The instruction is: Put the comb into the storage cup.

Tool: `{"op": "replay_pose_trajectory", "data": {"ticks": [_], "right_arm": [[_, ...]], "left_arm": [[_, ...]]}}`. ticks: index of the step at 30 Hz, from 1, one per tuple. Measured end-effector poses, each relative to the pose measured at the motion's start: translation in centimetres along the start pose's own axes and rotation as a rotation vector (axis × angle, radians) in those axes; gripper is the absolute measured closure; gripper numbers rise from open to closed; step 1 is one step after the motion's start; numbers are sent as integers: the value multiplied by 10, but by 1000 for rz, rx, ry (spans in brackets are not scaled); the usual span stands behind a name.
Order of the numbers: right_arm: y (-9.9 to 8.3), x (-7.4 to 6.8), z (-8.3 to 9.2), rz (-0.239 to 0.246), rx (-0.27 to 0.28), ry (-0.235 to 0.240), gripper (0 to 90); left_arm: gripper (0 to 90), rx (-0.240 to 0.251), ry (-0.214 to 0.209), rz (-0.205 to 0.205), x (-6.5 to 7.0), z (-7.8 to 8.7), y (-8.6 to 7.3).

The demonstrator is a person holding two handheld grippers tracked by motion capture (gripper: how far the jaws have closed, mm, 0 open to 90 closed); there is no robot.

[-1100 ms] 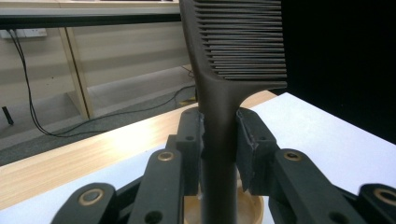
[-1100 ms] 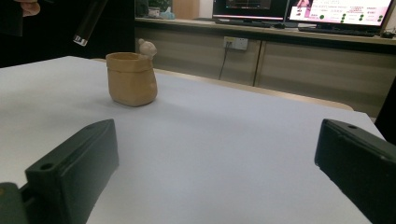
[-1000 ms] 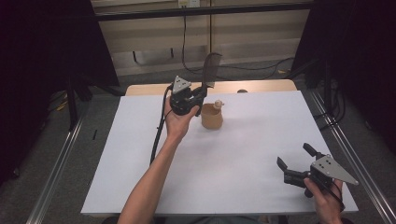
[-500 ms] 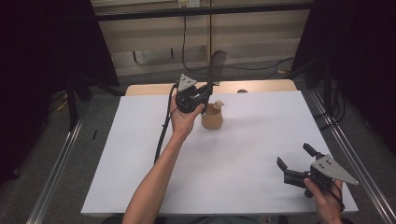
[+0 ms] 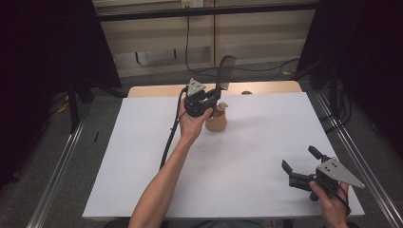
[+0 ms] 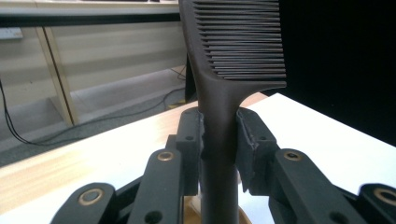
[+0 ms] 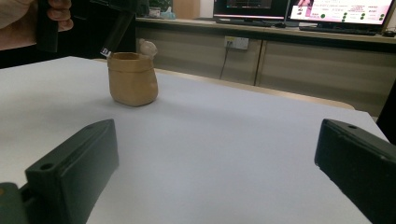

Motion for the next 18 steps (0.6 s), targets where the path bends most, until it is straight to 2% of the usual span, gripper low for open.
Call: {"op": "replay_pose_trajectory", "data": {"ticks": [3,6,8,9,18], "right_arm": [[0,-1,0,-2,0,2,0],[0,0,0,-1,0,2,0],[0,0,0,0,1,3,0],[0,0,0,0,2,4,0],[0,0,0,-1,4,4,0]], "left_arm": [[727,2,1,12,-2,-3,5],[727,-6,16,-18,-2,-6,8],[727,5,19,-20,-3,-8,10],[727,12,16,-7,-4,-9,10],[727,-16,16,6,-8,-18,-6]]}}
Point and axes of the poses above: each handheld gripper's, and its own axes: z roughly backward along the jaws, y roughly out of its top, x roughly to its right, the point moved 9 cm from there along -z, roughly forward along the jaws, and after that the axes turned 6 degrees about -x, right-handed, at the moved point
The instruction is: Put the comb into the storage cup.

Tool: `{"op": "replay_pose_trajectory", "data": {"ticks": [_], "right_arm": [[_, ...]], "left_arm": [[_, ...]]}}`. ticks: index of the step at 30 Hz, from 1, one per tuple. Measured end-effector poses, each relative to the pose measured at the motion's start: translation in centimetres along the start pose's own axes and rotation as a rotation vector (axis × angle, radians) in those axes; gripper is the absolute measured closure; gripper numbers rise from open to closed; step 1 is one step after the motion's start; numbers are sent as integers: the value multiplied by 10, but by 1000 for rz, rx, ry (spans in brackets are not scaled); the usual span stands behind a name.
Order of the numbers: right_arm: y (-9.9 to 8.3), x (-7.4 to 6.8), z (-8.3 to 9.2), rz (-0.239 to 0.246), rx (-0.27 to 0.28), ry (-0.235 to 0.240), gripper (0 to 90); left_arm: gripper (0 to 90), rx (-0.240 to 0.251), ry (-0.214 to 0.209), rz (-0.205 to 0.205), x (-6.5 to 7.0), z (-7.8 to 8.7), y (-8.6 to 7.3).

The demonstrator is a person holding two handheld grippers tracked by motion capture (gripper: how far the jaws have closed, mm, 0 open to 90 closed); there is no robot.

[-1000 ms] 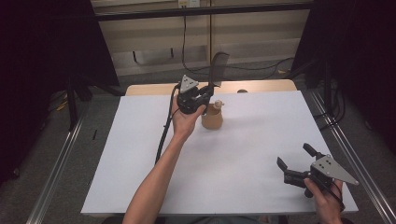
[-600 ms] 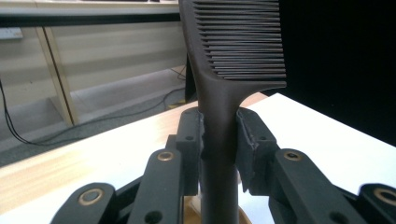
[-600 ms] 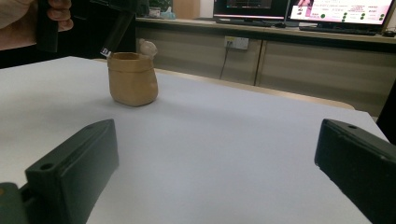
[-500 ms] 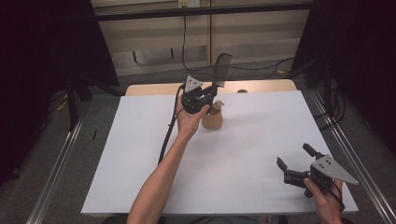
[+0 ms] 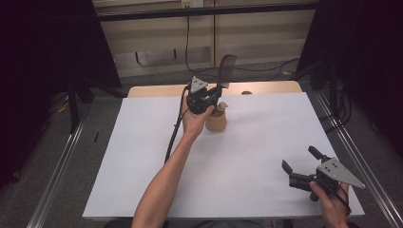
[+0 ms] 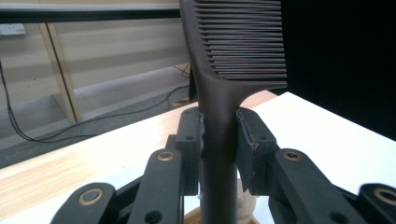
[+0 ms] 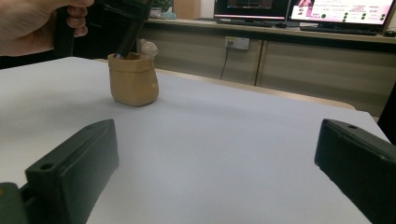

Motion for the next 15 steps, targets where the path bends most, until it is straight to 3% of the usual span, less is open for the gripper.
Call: {"op": "replay_pose_trajectory", "data": {"ticks": [15], "right_arm": [[0,0,0,2,-2,-2,0]], "left_arm": [[727,-58,12,35,-9,-2,-23]]}}
Point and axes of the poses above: each handheld gripper's, and its own axes: z roughly backward along the jaws, y roughly out of its top, x roughly to its right, the point moved 9 cm from there along -z, roughly forward along the jaws, and after that the axes turned 6 degrees about -x, right-handed, at the moved point
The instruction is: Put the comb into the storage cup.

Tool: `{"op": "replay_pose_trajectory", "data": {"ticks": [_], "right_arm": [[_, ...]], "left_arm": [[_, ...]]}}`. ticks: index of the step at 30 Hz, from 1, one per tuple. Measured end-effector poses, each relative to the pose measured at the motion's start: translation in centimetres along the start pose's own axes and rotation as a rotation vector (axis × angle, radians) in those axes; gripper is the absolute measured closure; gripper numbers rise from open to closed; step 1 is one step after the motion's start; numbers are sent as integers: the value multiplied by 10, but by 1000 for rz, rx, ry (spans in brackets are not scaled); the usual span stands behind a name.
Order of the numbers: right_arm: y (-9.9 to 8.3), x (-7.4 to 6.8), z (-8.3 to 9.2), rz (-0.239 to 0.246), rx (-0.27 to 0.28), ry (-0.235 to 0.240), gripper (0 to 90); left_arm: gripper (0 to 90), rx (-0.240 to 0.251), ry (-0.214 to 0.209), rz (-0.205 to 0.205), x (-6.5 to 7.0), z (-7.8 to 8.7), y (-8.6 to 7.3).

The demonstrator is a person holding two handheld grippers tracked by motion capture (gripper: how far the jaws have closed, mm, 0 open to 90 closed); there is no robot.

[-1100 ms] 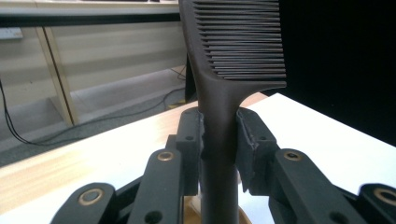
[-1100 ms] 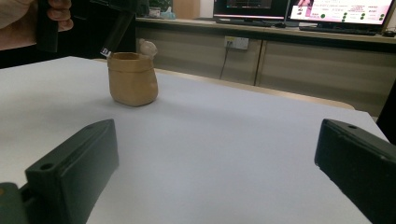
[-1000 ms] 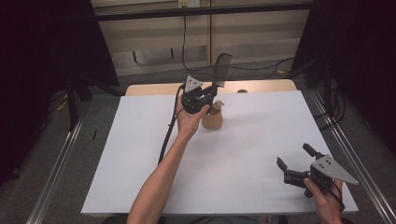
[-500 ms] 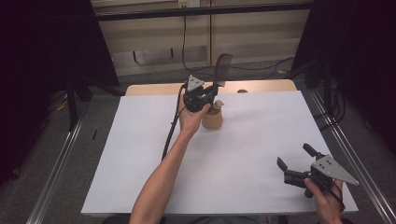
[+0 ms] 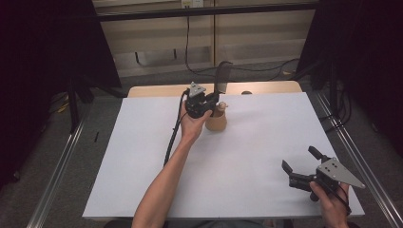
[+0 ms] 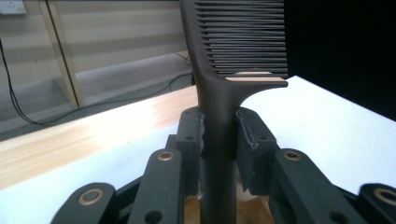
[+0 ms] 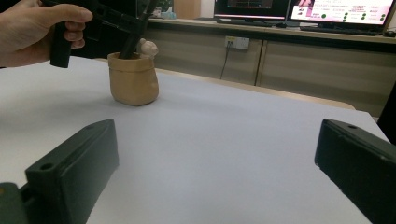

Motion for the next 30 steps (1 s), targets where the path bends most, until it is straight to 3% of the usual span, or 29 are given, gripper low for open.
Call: {"op": "replay_pose_trajectory", "data": {"ticks": [3,11,19,30], "right_arm": [[0,-1,0,2,0,2,0],[0,-1,0,2,0,2,0],[0,-1,0,3,0,0,0],[0,0,0,0,0,3,0]], "left_arm": [[727,1,-10,13,-1,1,-2],[726,-14,-12,-16,-1,3,-5],[726,-26,-25,19,-3,1,-11],[726,-57,1,11,-6,0,-19]]}}
Point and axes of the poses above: each handheld gripper's, and its own axes: z roughly backward along the jaws, y roughly out of its top, x roughly to its right, the point moved 9 cm from there along -z, roughly forward along the jaws, and after that the axes turned 6 degrees about -x, right-handed, at the moved point
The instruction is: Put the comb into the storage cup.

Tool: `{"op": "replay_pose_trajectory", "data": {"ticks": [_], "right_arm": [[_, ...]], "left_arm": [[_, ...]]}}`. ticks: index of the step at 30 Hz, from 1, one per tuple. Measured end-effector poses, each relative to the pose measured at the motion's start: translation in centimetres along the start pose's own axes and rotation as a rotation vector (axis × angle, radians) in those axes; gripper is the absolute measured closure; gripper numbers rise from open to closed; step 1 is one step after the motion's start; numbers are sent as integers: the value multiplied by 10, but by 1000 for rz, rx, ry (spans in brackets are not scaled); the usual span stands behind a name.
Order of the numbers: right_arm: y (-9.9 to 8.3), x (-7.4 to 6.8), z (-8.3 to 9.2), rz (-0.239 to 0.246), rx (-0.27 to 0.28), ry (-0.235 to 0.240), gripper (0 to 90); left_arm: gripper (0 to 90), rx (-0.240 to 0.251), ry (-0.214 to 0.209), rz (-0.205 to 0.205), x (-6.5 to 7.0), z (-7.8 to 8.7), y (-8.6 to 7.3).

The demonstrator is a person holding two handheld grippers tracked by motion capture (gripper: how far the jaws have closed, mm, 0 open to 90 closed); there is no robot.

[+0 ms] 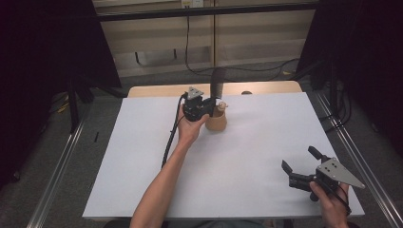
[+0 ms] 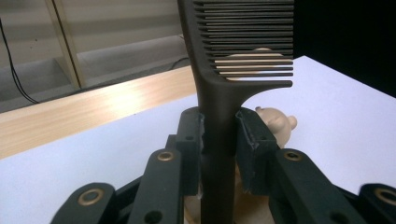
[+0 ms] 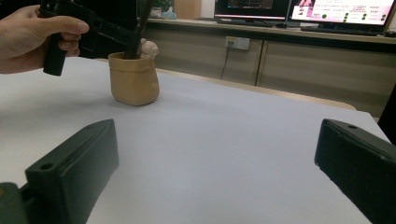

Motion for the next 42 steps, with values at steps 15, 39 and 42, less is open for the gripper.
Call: {"op": "replay_pose_trajectory", "data": {"ticks": [15,39,42], "right_arm": [[0,-1,0,0,0,4,0],[0,-1,0,3,-1,8,0],[0,-2,0,4,-1,8,0]], "left_arm": [[726,-27,1,-24,2,-1,-5],[647,-37,-9,-43,2,5,-4],[603,-30,-20,-40,3,7,-2]]}}
Point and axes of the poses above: each handheld gripper's, and its own axes: z roughly backward along the jaws, y roughly out of its top, x roughly to its right, the point moved 9 cm from there along -z, roughly forward along the jaws, and after that the axes turned 6 degrees about -x, right-handed, at the moved point
